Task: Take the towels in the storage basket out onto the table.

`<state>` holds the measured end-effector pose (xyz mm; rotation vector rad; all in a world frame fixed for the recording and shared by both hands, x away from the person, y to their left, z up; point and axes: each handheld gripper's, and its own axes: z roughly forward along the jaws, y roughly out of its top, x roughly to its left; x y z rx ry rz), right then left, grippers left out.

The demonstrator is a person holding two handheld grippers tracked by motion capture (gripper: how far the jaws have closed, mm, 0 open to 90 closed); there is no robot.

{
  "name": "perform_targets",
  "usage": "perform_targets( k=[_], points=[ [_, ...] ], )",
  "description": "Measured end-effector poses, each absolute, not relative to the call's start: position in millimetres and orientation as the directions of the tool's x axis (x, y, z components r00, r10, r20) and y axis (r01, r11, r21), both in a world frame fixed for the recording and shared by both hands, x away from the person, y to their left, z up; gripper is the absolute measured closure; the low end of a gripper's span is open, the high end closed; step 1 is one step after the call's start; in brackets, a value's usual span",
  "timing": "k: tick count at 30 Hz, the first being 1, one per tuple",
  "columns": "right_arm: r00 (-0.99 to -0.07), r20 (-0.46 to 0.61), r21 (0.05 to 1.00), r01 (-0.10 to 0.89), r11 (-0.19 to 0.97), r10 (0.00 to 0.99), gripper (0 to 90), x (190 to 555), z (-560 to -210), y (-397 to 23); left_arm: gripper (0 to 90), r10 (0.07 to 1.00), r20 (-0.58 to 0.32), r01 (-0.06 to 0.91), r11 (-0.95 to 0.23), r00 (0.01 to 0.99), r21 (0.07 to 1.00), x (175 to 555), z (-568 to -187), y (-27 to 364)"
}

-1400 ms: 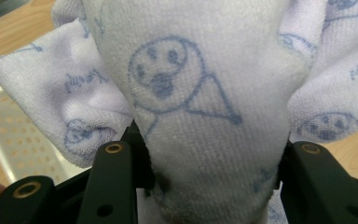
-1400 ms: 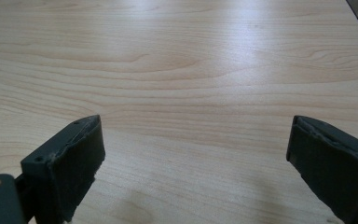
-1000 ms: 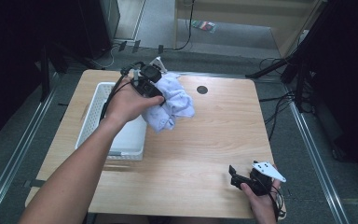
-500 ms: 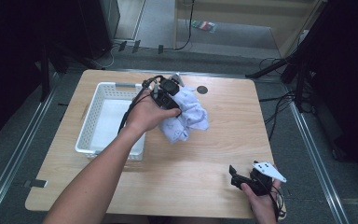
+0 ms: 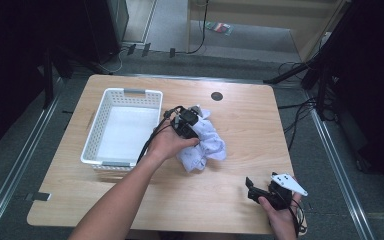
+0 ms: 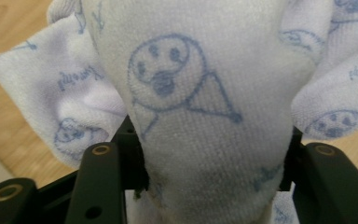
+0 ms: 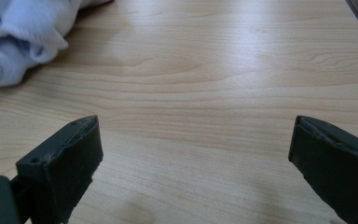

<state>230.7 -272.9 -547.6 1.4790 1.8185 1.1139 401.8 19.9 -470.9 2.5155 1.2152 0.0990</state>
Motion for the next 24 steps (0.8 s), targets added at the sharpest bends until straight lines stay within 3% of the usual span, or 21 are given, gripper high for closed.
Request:
perform_targets(
  k=[2,4,8,10,17,24],
  points=[
    [-0.249,0.091,0.853,0.519,0.054,0.964,2.5,231,-548,-273,42.4,0.766,-0.080,0.740,-0.581,0.638,0.340,400,-474,19],
    [-0.247,0.093,0.854,0.517,0.050,0.965,2.3,231,-547,-273,32.8,0.769,-0.063,0.737,-0.582,0.636,0.343,398,-478,17],
    [-0.254,0.093,0.858,0.510,0.052,0.963,2.2,230,-547,-273,0.5,0.771,-0.086,0.750,-0.577,0.630,0.322,395,-485,16],
    [-0.260,0.092,0.860,0.508,0.055,0.961,2.2,230,-547,-273,0.0,0.784,-0.034,0.744,-0.574,0.620,0.343,391,-485,18],
    [-0.263,0.092,0.859,0.508,0.057,0.960,2.2,230,-547,-273,0.0,0.785,-0.083,0.737,-0.533,0.614,0.417,383,-473,32],
    [-0.263,0.093,0.857,0.512,0.057,0.960,2.2,230,-547,-273,0.0,0.786,-0.071,0.727,-0.528,0.615,0.439,376,-460,51]
  ],
)
